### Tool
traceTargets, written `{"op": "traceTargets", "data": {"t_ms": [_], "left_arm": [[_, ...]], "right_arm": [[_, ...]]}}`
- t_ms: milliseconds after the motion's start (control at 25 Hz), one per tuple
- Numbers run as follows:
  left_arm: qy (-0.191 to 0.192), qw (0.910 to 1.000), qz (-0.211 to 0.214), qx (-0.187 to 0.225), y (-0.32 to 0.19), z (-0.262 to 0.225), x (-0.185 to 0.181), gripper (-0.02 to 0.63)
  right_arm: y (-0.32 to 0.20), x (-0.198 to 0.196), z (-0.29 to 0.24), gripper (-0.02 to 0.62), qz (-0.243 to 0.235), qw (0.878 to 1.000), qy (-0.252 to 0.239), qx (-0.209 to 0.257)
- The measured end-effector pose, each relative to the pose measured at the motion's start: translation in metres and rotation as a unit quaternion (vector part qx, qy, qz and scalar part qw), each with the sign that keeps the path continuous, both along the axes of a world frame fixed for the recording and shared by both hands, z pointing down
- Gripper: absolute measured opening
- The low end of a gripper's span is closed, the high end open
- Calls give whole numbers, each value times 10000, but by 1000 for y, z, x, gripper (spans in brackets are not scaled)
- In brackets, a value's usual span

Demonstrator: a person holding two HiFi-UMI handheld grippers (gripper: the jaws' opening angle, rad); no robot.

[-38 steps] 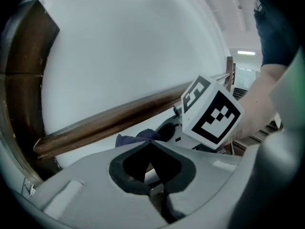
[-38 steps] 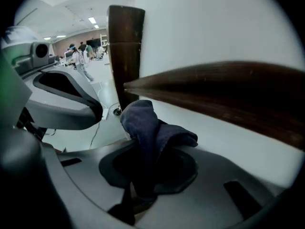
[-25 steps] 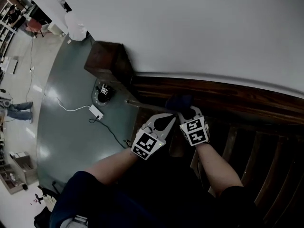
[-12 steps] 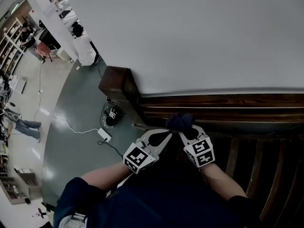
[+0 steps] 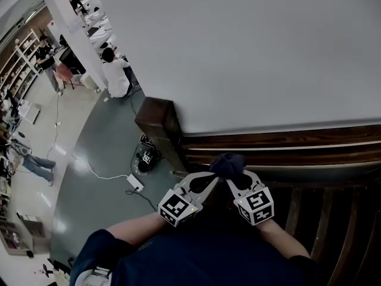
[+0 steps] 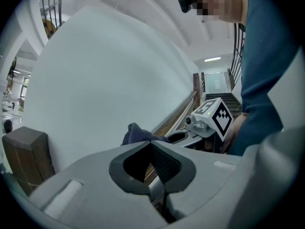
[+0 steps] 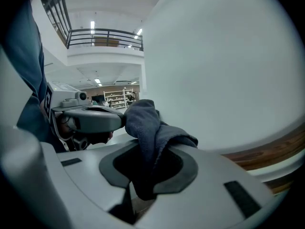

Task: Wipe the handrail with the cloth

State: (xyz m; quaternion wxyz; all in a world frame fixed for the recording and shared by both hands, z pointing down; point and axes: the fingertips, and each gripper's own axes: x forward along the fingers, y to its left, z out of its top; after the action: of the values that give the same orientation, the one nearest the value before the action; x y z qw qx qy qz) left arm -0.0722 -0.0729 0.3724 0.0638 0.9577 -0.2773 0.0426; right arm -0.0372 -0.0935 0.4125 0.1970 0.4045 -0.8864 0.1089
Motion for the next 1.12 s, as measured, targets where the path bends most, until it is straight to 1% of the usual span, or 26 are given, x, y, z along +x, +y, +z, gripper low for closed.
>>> {"op": "traceTargets", "data": {"t_ms": [240,560,1120], "left_arm": [[-50,10000,-61,14,10,3,-10,3],[-64,9999,-139,7,18,5,-18,3],[-19,9998,-195,-48,22,6,-24,3]], "right_arm": [[15,-17,2,87,-232,9996,-143,-19],[23,-25,2,87,-326,9993,-197,-52],[29,-26,5,87,-286,9993,-215,-147]]}}
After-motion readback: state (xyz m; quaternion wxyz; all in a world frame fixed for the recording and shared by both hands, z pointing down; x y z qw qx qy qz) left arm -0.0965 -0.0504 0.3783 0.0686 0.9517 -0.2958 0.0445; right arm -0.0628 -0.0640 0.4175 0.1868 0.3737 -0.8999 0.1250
